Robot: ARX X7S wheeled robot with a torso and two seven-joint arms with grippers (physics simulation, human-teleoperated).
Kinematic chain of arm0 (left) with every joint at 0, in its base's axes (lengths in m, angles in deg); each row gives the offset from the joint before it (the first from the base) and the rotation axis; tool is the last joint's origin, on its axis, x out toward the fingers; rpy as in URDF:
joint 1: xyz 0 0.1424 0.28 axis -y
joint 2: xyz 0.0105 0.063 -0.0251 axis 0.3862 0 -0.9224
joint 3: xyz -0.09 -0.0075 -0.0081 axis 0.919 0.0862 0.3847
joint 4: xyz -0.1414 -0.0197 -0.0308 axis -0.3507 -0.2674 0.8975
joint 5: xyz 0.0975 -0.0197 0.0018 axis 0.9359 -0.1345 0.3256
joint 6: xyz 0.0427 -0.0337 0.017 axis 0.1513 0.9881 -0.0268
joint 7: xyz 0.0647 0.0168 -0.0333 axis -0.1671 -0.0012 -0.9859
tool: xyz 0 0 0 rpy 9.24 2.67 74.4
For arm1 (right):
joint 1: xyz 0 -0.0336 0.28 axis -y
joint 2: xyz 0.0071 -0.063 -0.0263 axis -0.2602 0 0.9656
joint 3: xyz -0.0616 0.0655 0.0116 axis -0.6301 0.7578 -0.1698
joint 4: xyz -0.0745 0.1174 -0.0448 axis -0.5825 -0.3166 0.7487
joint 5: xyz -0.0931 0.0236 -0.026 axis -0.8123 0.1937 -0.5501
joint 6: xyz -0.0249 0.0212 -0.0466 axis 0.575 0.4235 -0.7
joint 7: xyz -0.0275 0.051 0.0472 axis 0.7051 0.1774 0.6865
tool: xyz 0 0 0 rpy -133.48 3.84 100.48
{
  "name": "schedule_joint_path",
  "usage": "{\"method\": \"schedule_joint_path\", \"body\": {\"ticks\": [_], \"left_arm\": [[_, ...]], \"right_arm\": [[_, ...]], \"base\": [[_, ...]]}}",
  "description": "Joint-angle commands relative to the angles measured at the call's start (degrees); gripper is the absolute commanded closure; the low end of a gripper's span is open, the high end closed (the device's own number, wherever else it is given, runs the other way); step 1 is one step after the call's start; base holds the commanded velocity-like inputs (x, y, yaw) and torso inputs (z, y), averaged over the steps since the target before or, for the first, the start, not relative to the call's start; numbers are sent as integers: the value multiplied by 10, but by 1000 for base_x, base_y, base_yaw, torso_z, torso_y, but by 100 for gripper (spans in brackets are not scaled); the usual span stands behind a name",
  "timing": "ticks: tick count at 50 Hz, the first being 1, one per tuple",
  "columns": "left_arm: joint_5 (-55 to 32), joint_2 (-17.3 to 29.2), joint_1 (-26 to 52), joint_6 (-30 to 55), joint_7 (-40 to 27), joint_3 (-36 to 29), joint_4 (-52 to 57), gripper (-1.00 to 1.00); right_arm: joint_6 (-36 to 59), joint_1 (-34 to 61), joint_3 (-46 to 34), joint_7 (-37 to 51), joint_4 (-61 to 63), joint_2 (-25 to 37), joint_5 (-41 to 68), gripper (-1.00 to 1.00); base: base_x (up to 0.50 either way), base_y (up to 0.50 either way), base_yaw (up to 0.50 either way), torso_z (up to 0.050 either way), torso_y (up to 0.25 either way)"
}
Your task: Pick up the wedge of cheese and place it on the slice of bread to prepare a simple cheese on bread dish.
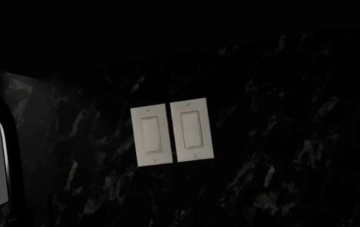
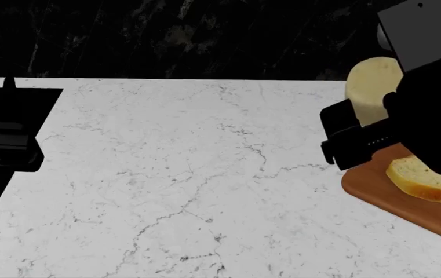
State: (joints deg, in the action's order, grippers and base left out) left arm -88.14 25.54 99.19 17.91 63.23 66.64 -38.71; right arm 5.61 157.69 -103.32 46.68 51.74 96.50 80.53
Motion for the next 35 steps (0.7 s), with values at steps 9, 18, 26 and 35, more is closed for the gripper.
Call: {"method": "schedule_joint_path", "body": {"ticks": [9,18,26,35], "left_arm": [[-2,2,1,0,-4,-2,-2,-100],[-1,3,-4,-8,-5,-2,-3,-100],[-2,4,-6,-13,-4,-2,-7,-100],[-3,5,-6,-14,-6,-3,-8,-100]], "right_arm": [[-21,19,-29,-58,-81,15,-80,100],[-32,58,-64,-114,-153,-3,-131,100],[-20,64,-65,-109,-184,-11,-132,100],[-20,64,-65,-109,-184,-11,-132,100]], "base": [[0,0,0,0,0],[0,0,0,0,0],[0,0,0,0,0],[0,0,0,0,0]]}}
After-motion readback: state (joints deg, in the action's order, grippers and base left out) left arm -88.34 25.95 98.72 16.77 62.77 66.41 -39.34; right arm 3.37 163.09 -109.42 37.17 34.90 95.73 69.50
